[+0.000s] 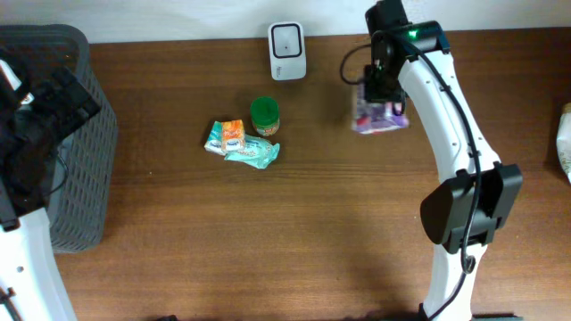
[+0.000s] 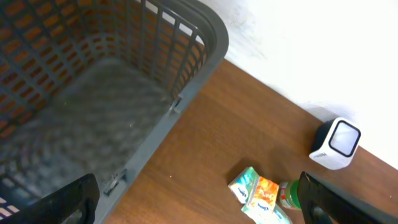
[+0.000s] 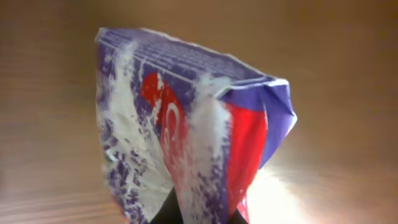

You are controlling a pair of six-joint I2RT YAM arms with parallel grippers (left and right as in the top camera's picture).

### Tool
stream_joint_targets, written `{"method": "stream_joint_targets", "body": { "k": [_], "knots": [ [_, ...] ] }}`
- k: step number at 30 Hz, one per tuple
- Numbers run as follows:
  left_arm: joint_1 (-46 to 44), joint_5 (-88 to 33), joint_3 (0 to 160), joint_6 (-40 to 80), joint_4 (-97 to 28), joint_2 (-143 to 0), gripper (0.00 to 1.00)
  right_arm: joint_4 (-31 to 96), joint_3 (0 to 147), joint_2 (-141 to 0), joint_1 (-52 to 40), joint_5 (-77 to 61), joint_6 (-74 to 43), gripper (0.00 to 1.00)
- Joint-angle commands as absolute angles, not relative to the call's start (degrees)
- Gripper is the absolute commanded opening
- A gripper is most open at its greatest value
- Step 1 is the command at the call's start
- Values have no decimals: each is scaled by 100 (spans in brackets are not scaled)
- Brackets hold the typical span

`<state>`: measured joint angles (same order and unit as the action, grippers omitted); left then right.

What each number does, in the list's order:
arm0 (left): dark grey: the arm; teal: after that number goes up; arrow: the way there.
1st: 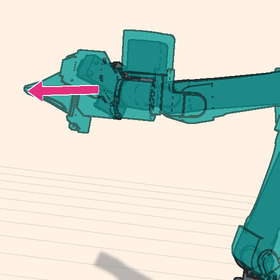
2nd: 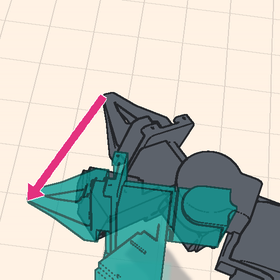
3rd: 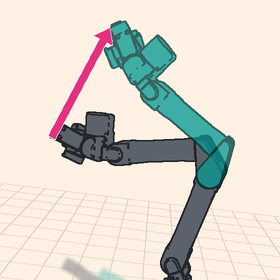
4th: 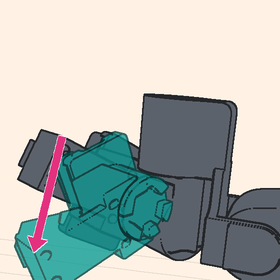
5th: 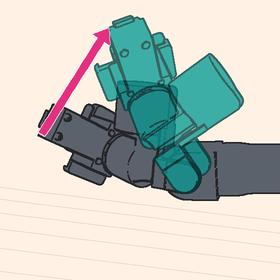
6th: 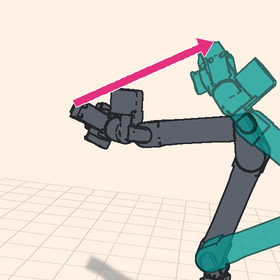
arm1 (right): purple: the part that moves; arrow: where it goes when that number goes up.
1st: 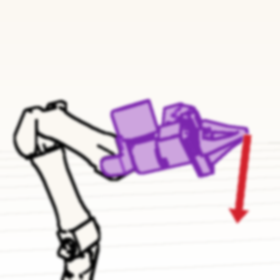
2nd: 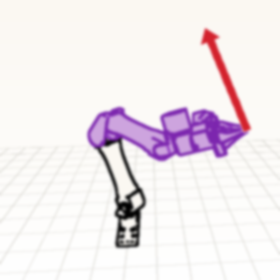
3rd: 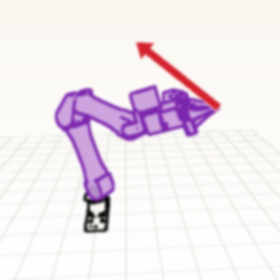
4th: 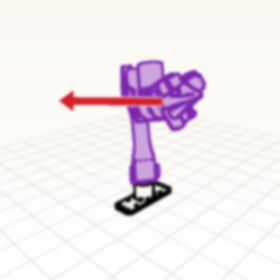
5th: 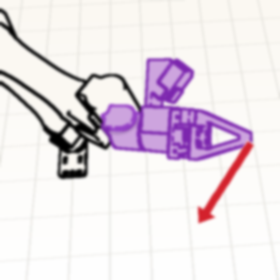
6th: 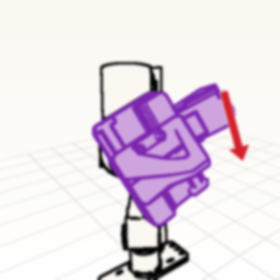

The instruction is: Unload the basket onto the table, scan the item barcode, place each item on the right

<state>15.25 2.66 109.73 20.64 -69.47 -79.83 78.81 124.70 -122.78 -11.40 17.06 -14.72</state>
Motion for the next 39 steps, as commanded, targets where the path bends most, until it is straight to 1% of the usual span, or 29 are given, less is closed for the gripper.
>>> {"method": "stream_joint_targets", "body": {
  "k": [1,4,7,8,9,11,14,15,17,19,21,22,24,25,27,28,31,34,37,39],
  "knots": [
    [1562,329,10978,2097,-6934,-7977,99,8195,12331,-12263,-1125,3026,-1660,4],
    [1562,329,10978,2097,-6934,-7977,99,8136,11762,-12263,-1122,3153,-1658,5],
    [1562,329,10978,2097,-6934,-7977,99,7970,11288,-12263,-1135,3190,-1658,12],
    [1562,329,10978,2097,-6934,-7977,99,7970,11271,-12263,-1177,3065,-1658,17],
    [1562,329,10978,2097,-6934,-7977,99,7953,11271,-12263,-1214,2921,-1658,20],
    [1562,329,10978,2097,-6934,-7977,99,7898,11266,-12263,-1328,2445,-1658,25],
    [1562,329,10978,2097,-6934,-7977,99,7673,11264,-12263,-1498,1575,-1656,28],
    [1562,329,10978,2099,-6934,-7977,99,7583,11264,-12263,-1544,1409,-1656,32],
    [1562,329,10978,2097,-6934,-7977,99,7452,11266,-12263,-1605,1365,-1612,39],
    [1562,329,10978,2097,-6934,-7977,99,7456,11281,-12261,-1529,1503,-1614,41],
    [1562,329,10978,2097,-6934,-7977,99,7518,11397,-12258,-1146,1321,-1614,45],
    [1562,329,10978,2097,-6934,-7977,99,7535,11456,-12258,-873,1079,-1511,51],
    [1562,329,10978,2097,-6934,-7977,99,7531,11483,-12258,-209,202,-849,63],
    [1562,329,10978,2097,-6934,-7977,99,7553,11480,-12263,296,-528,-239,67],
    [1562,329,10978,2097,-6934,-7977,99,7612,11467,-12263,1061,-1385,436,80],
    [1562,329,10978,2097,-6934,-7977,99,7634,11465,-12263,1555,-1651,600,80],
    [1562,329,10978,2097,-6934,-7977,99,7623,11465,-12324,2318,-1653,781,80],
    [1562,329,10978,2097,-6934,-7977,99,7616,11458,-12497,2626,-1682,838,80],
    [1562,329,10978,2097,-6934,-7977,99,7605,11406,-12755,2665,-1710,838,79],
    [1562,329,10978,2097,-6934,-7977,99,7603,11332,-12945,2652,-1894,961,73]
  ]
}}
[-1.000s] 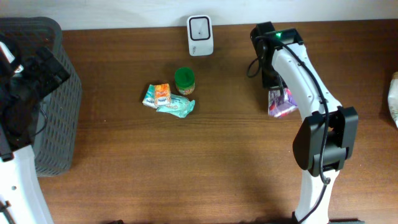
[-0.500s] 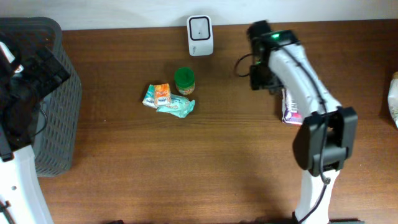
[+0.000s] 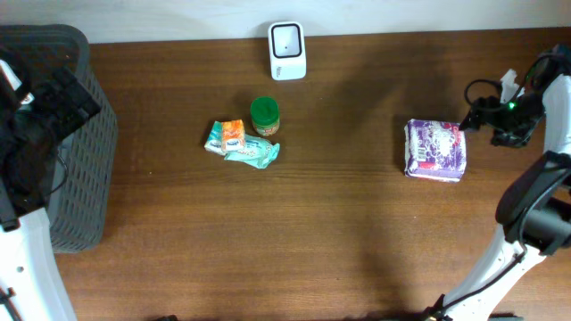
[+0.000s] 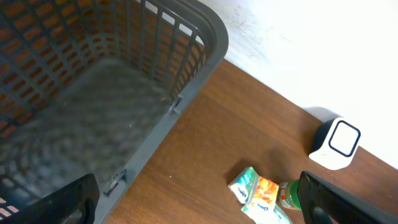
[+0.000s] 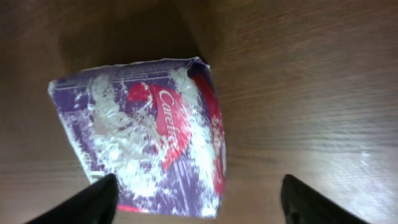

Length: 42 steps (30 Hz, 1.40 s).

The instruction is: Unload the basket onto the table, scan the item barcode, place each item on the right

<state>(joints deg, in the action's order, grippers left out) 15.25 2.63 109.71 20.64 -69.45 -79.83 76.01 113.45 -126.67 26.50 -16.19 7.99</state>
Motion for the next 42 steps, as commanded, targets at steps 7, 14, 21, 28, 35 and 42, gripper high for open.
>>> {"method": "stream_joint_targets", "body": {
  "k": [7,14,21,28,35,42],
  "knots": [
    [1562,329,10978,2097,-6934,-7977,99,7522,11190,-13163,2613,-2038,1057,51],
    [1562,329,10978,2097,-6934,-7977,99,6862,10158,-13157,2578,-2392,1068,25],
    [1562,329,10978,2097,-6934,-7977,99,8173,12147,-12752,2244,-1549,301,4],
    [1562,329,10978,2097,-6934,-7977,99,8912,12691,-12702,283,2908,-2014,4],
    [1562,329,10978,2097,-6934,-7977,99,8340,11710,-12713,-1911,2873,-2314,4],
    [1562,329,10978,2097,-6934,-7977,99,7391,11518,-12711,-3494,1824,-2344,58]
  ]
}}
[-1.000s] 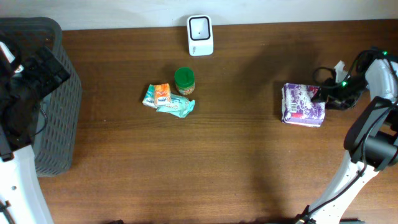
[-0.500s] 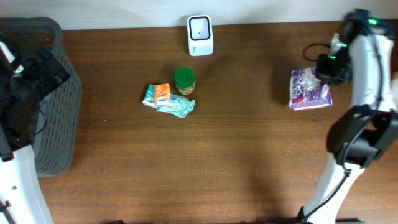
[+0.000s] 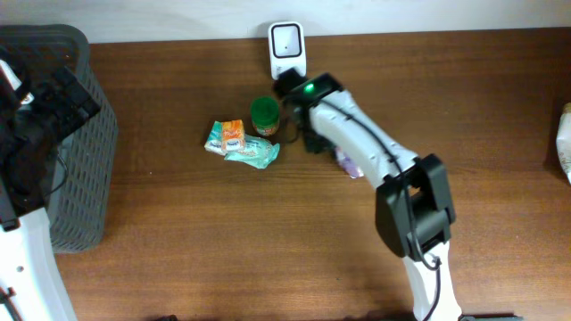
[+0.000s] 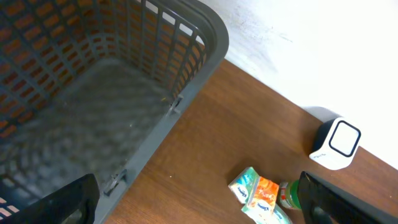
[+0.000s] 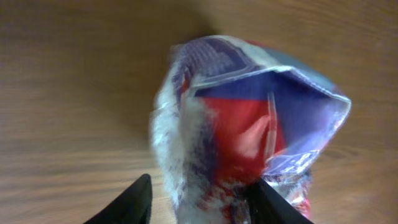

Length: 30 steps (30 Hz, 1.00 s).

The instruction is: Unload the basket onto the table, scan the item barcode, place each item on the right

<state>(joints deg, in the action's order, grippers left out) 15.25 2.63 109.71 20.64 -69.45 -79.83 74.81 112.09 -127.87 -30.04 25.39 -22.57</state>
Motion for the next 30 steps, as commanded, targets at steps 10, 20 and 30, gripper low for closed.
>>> {"method": "stream_joint_targets", "body": {
  "k": [10,20,30],
  "knots": [
    [1562,329,10978,2097,-6934,-7977,99,8608,13246,-12711,-2141,279,-1354,81],
    [1562,329,10978,2097,-6934,-7977,99,6587,10429,-12713,-281,-4233,1369,68],
    [1562,329,10978,2097,-6934,-7977,99,5286,9120,-12707,-421,-4554,596,4]
  ]
}}
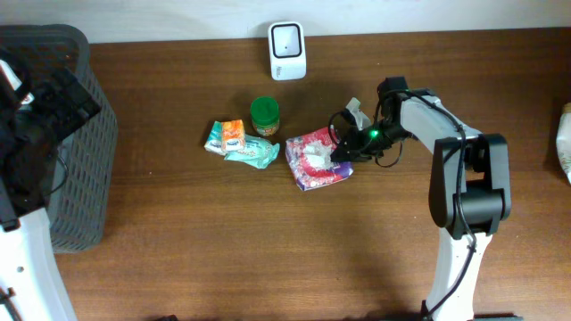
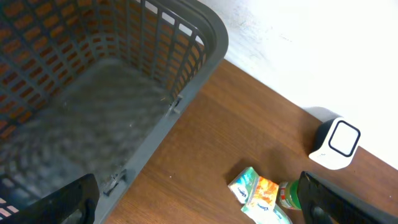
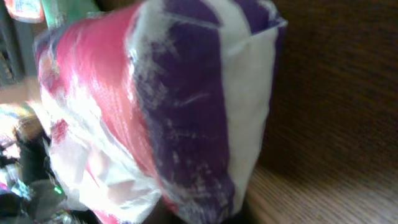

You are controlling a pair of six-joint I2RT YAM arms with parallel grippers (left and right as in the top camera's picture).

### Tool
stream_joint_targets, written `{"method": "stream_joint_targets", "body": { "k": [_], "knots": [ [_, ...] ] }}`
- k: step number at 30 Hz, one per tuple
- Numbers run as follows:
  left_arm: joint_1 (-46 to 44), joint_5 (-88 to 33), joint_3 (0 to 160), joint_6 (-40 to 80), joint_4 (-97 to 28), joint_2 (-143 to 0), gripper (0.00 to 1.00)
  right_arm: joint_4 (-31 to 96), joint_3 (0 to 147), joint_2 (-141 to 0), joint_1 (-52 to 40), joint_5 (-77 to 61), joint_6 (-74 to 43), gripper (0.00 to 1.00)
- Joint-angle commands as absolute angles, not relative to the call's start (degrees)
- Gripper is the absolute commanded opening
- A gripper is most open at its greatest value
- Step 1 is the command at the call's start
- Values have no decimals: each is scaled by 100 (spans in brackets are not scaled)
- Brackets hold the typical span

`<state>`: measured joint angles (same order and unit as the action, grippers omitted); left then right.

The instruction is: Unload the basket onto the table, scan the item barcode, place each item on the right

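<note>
The purple, red and white packet point(image 1: 316, 160) is at mid-table, just right of the tissue packs, and its crinkled film fills the right wrist view point(image 3: 161, 106). My right gripper point(image 1: 344, 148) is at the packet's right edge and shut on it, with its fingers hidden behind the wrapper. The white barcode scanner point(image 1: 287, 39) stands at the table's far edge and shows small in the left wrist view point(image 2: 336, 143). Far off at the left, over the basket, my left gripper point(image 2: 200, 202) is open and holds nothing.
A grey slatted basket point(image 1: 76, 134) stands at the left end of the table. A green-lidded jar point(image 1: 264, 115) and teal and orange tissue packs point(image 1: 239, 143) lie left of the packet. A white object point(image 1: 564, 134) shows at the right edge.
My right arm reached under the scanner by the jar, with the packet beneath it. Now it comes in from the right, and the packet is lower, red face up beside the tissue packs.
First my right gripper held the packet up to the right of the scanner. Then the packet lay flat at the right of the table with the gripper open beside it. Later the gripper had it near the jar, and now beside the tissue packs. The left arm stayed still.
</note>
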<state>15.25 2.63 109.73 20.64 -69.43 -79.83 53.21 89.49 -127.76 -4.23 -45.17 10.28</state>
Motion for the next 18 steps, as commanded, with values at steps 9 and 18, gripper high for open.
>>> {"method": "stream_joint_targets", "body": {
  "k": [9,18],
  "knots": [
    [1562,329,10978,2097,-6934,-7977,99,5100,12121,-12667,-292,-4274,-725,4],
    [1562,329,10978,2097,-6934,-7977,99,1271,12130,-13587,-1118,-3614,-2810,4]
  ]
}}
